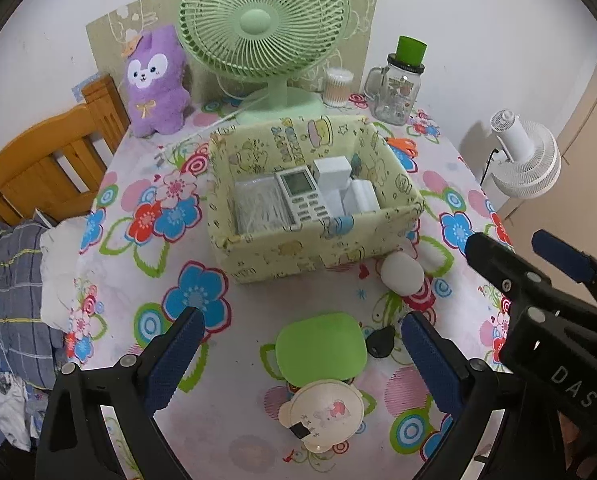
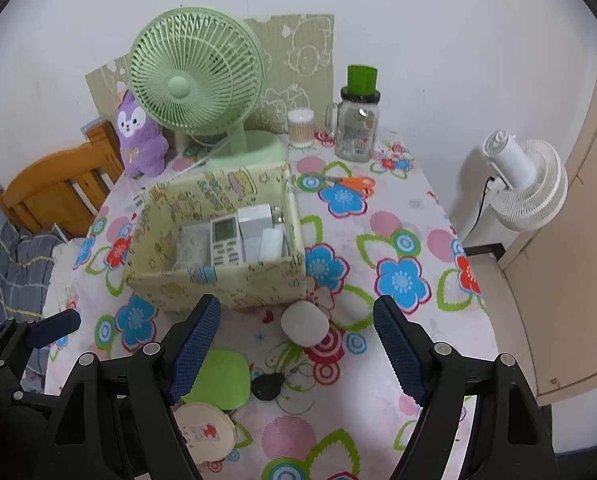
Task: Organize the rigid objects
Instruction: 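Withdraw both open tools up out of the fabric box, then grasp the round cream container with the left tool while the right tool grasps the black key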
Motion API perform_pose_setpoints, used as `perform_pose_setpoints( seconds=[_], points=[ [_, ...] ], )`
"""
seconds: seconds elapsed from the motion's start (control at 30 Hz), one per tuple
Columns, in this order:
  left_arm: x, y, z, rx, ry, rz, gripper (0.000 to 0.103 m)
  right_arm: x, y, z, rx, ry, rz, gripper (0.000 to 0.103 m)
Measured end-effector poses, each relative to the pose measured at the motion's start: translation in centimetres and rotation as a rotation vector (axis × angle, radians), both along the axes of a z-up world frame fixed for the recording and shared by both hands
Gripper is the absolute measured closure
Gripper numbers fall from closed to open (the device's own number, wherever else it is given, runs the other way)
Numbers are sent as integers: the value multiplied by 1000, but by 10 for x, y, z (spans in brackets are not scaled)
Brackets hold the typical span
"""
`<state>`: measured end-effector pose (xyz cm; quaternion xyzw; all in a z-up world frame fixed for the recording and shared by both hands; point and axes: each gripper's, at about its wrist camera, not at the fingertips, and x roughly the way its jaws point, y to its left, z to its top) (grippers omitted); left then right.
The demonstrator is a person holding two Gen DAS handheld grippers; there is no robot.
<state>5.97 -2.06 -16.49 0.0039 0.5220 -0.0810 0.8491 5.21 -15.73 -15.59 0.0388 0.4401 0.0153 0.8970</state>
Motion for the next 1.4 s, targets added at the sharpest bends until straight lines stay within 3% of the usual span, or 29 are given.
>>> perform_pose_setpoints(
  seconds=[0.6, 1.4],
  points=[
    [-23, 4, -55, -32, 87, 14, 3, -18, 4, -50, -19, 43, -1, 22],
    [-38, -5, -116, -9, 220, 8, 3, -28, 3, -109, -44, 142, -16, 22]
  ],
)
